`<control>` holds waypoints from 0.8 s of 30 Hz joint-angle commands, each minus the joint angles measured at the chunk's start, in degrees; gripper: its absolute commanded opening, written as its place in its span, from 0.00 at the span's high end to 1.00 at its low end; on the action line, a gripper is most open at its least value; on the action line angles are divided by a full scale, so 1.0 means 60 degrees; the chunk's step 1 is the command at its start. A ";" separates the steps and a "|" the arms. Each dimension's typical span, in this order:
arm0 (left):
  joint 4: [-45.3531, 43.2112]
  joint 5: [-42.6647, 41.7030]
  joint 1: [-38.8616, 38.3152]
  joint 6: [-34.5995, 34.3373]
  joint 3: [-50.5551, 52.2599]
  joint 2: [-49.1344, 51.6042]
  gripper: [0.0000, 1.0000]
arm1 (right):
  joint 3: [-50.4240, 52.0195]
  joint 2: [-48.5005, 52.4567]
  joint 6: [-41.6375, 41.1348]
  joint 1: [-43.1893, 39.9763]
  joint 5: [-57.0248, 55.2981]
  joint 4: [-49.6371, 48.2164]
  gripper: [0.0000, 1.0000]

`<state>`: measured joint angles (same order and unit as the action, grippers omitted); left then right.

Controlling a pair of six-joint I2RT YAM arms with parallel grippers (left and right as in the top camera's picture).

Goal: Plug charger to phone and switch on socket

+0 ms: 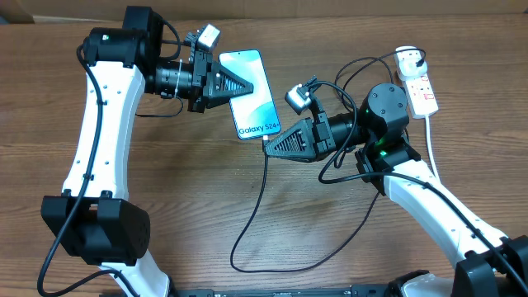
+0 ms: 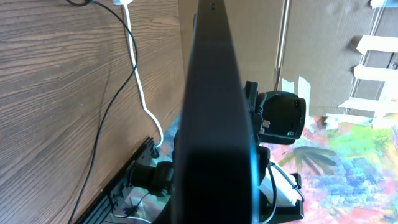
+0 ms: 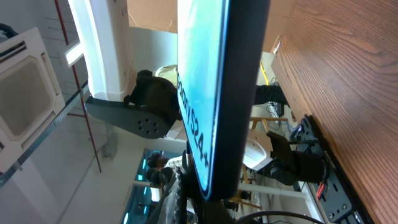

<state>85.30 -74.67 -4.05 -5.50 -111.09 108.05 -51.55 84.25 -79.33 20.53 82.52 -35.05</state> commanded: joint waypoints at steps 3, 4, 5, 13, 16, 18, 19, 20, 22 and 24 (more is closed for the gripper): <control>-0.0066 -0.0827 -0.0015 0.0277 -0.0135 -0.0091 0.96 | -0.0051 -0.0197 -0.0026 -0.0040 -0.0011 -0.0004 0.96; -0.0084 -0.0820 -0.0015 0.0280 -0.0135 -0.0091 0.96 | -0.0051 -0.0197 -0.0029 -0.0040 -0.0007 -0.0004 0.96; -0.0080 -0.0812 -0.0015 0.0280 -0.0135 -0.0091 0.96 | -0.0051 -0.0197 -0.0029 -0.0040 -0.0007 -0.0004 0.96; -0.0084 -0.0809 -0.0015 0.0280 -0.0135 -0.0091 0.96 | -0.0051 -0.0197 -0.0066 -0.0040 0.0007 -0.0007 0.96; -0.0087 -0.0801 -0.0015 0.0280 -0.0135 -0.0091 0.96 | -0.0051 -0.0197 -0.0066 -0.0040 0.0007 -0.0007 0.96; -0.0095 -0.0801 -0.0018 0.0284 -0.0135 -0.0091 0.96 | -0.0051 -0.0197 -0.0066 -0.0040 0.0007 -0.0007 0.96; -0.0106 -0.0798 -0.0015 0.0280 -0.0135 -0.0091 0.96 | -0.0051 -0.0197 -0.0069 -0.0022 0.0007 -0.0007 0.96; -0.0124 -0.0798 -0.0015 0.0284 -0.0135 -0.0091 0.96 | -0.0051 -0.0197 -0.0069 0.0018 0.0004 -0.0007 0.96; -0.0160 -0.0798 -0.0015 0.0280 -0.0135 -0.0091 0.96 | -0.0051 -0.0197 -0.0076 0.0138 -0.0025 -0.0011 0.96; -0.0189 -0.0801 -0.0015 0.0277 -0.0135 -0.0091 0.96 | -0.0051 -0.0197 -0.0076 0.0251 -0.0051 -0.0007 0.96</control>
<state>84.42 -76.09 -4.05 -5.48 -111.09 108.05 -51.55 84.25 -79.50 20.99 82.43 -34.89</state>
